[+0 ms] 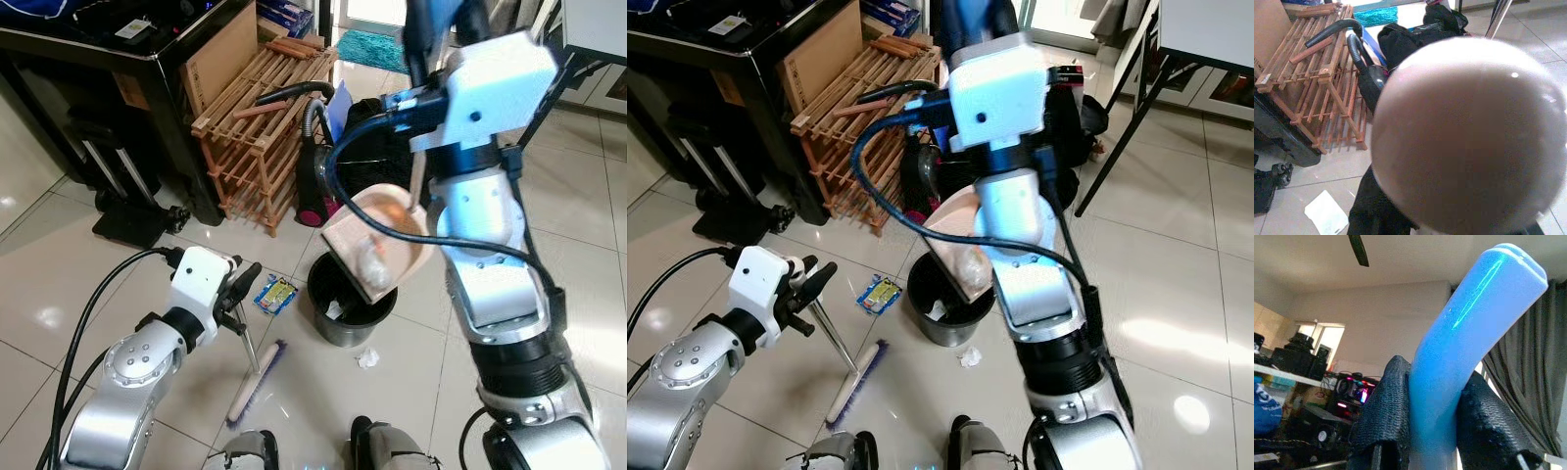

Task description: Sweep floor

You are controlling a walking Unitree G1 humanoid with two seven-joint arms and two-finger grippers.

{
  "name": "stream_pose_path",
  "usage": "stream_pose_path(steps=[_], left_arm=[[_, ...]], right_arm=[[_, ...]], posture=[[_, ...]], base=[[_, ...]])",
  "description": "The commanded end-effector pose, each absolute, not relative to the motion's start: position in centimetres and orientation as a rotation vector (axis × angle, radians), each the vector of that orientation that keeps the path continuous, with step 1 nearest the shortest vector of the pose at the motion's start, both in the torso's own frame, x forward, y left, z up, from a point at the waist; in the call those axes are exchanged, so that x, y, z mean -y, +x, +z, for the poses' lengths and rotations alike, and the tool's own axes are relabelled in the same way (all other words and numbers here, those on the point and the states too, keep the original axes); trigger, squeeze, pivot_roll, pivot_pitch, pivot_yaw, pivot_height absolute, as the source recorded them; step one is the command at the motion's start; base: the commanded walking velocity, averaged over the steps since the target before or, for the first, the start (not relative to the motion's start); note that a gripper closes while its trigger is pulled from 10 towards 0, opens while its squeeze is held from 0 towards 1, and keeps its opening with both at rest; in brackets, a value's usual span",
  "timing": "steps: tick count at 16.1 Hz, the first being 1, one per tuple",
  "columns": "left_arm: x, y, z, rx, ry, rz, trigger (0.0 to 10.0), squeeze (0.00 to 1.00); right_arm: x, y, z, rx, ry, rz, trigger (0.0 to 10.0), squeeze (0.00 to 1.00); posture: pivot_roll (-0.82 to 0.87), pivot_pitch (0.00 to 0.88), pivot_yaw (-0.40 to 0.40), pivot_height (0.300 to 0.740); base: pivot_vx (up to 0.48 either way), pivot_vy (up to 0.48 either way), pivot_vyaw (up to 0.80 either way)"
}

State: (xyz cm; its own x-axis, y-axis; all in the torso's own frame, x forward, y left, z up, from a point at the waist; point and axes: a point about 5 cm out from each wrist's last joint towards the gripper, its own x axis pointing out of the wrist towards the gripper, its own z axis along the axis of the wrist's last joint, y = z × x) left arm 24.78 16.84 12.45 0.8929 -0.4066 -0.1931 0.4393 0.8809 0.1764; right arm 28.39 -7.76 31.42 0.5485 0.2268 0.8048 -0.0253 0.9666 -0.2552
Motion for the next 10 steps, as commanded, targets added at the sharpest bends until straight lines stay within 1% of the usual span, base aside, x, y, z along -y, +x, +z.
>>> stream_pose_path(steps=[1,6,10], left_arm=[[-16.77,24.78,13.03,-0.129,0.22,-0.447,10.0,0.0],[-16.7,24.85,13.06,-0.126,0.223,-0.447,10.0,0.0],[-16.74,24.79,13.07,-0.126,0.221,-0.441,10.0,0.0]], right_arm=[[7.42,27.07,32.23,1.065,-0.216,0.177,10.0,0.0],[7.58,26.95,32.32,1.099,-0.241,0.159,10.0,0.0],[7.19,26.47,32.44,1.135,-0.187,0.192,10.0,0.0]], posture=[[-0.01,0.185,0.014,0.74],[-0.01,0.182,0.011,0.74],[-0.01,0.18,0.006,0.74]], base=[[0.0,0.0,0.0],[0.0,0.0,0.0],[0.0,0.0,0.0]])
